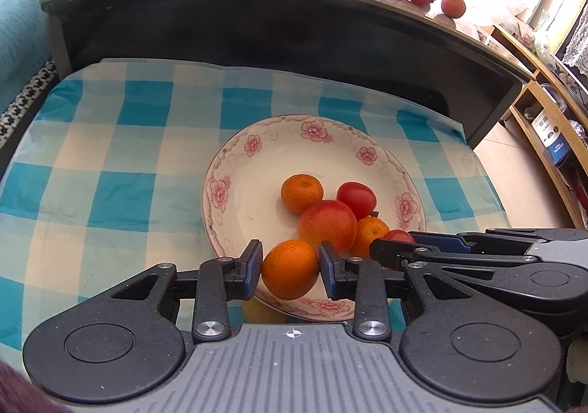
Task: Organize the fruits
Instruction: 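Carry the tangerine and cherry tomato over the flowered bowl with both grippers, then open both grippers to drop the tangerine and cherry tomato into the bowl, then withdraw both open grippers from the bowl toward the remaining fruits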
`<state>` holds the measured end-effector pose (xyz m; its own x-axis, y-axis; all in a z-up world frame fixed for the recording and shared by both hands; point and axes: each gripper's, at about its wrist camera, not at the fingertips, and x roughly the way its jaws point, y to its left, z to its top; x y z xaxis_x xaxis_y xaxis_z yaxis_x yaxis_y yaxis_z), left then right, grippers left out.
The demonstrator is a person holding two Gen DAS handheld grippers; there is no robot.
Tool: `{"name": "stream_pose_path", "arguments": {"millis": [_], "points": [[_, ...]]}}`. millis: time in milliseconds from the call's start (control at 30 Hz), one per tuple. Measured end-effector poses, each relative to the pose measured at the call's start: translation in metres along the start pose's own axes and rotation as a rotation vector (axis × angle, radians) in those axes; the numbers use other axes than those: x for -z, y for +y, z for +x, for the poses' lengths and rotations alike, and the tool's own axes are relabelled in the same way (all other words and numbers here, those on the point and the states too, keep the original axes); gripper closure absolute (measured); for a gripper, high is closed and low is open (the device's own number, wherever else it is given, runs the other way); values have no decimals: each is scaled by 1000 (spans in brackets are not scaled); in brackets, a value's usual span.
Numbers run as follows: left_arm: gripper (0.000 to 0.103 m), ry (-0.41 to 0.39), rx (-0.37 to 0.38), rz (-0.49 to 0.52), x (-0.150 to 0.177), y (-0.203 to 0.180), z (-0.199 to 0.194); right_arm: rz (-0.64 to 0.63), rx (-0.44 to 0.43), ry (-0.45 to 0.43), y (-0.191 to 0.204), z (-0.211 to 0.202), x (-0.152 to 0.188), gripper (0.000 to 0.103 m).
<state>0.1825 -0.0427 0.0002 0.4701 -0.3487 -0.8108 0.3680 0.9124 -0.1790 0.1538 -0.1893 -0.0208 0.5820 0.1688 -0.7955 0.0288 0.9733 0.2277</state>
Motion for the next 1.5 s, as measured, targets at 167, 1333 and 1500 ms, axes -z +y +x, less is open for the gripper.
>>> {"name": "stream_pose_path", "arguments": {"millis": [167, 1333, 1500], "points": [[57, -10, -9, -7, 0, 2, -2, 0, 5, -13, 0, -2, -1, 71], [47, -28, -9, 10, 33, 13, -56, -12, -22, -36, 29, -41, 32, 68], [37, -17, 2, 12, 42, 19, -61, -6, -41, -27, 32, -46, 43, 68]]}}
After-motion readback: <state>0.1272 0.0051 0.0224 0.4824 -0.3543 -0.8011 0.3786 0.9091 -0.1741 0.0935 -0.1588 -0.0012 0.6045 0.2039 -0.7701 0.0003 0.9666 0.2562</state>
